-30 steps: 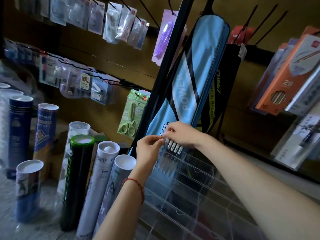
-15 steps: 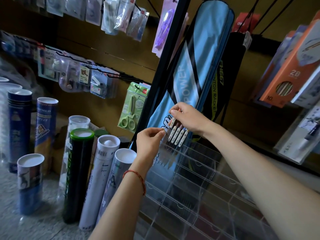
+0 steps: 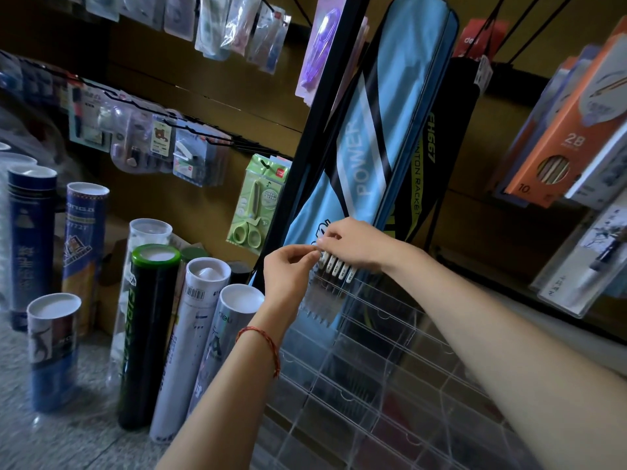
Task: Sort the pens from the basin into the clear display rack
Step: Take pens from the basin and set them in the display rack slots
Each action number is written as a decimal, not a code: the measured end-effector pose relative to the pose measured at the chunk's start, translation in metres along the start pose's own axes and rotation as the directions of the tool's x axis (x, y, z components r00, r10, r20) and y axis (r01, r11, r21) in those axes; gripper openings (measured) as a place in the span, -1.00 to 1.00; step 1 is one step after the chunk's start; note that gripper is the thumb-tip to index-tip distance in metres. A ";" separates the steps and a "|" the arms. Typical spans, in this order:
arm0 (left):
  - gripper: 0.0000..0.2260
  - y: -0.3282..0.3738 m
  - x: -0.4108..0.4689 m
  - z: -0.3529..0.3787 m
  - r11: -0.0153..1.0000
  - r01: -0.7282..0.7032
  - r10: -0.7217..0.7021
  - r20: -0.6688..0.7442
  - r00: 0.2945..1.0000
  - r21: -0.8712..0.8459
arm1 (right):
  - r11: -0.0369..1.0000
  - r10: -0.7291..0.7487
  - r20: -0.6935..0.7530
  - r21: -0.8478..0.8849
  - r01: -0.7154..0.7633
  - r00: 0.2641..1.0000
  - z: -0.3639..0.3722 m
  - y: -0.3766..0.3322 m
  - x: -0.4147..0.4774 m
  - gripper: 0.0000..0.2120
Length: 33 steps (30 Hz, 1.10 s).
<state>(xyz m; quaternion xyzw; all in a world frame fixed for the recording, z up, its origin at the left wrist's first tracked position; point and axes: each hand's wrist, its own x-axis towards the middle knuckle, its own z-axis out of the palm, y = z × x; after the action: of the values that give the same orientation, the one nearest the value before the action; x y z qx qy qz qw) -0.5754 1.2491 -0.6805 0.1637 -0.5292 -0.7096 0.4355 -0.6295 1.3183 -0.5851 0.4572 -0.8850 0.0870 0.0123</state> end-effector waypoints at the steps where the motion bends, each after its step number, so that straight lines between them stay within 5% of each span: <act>1: -0.94 0.001 0.000 0.000 1.000 0.002 -0.002 0.008 1.000 -0.006 | 1.000 -0.016 0.020 -0.022 0.016 1.000 -0.001 0.001 -0.002 -0.66; 6: -0.96 0.003 0.000 -0.002 1.000 0.018 -0.018 0.036 0.999 -0.001 | 0.916 0.062 -0.221 0.399 0.032 0.973 -0.020 0.033 -0.047 -0.53; 8: -0.94 0.002 0.000 -0.002 1.000 0.014 -0.014 0.032 0.999 0.015 | 0.954 0.120 -0.231 0.295 -0.048 0.966 -0.027 0.065 -0.081 -0.64; 12: -0.91 0.003 -0.002 0.002 0.999 -0.005 0.005 0.013 1.000 0.045 | 0.987 0.159 -0.012 0.033 -0.159 0.987 -0.018 0.111 -0.141 -0.85; 20: -0.83 0.010 -0.011 0.003 0.986 -0.020 0.019 0.008 1.000 0.166 | 0.976 0.210 0.035 -0.069 -0.207 0.977 -0.014 0.116 -0.151 -0.69; 22: -0.85 0.013 -0.013 0.003 0.982 -0.024 0.022 0.013 1.000 0.189 | 0.977 0.159 -0.079 -0.134 -0.168 0.984 -0.018 0.104 -0.145 -0.72; 25: -0.86 0.015 -0.014 0.003 0.977 -0.027 0.026 0.009 1.000 0.212 | 0.980 0.071 -0.311 0.197 -0.009 0.948 -0.011 0.062 -0.120 -0.69; 28: -0.86 0.014 -0.017 0.004 0.974 -0.032 0.035 -0.011 0.999 0.225 | 0.901 0.032 -0.294 0.422 0.100 0.955 -0.002 0.027 -0.071 -0.54; 33: -0.87 0.013 -0.012 0.008 0.979 -0.037 0.045 -0.038 0.998 0.202 | 0.905 -0.001 -0.166 0.420 0.072 0.986 0.002 0.012 -0.011 -0.67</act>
<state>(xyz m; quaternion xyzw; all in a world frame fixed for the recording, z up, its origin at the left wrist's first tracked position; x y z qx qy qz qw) -0.5679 1.2628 -0.6684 0.2111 -0.5922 -0.6396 0.4424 -0.6326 1.3342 -0.5895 0.4569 -0.8321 0.3140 -0.0140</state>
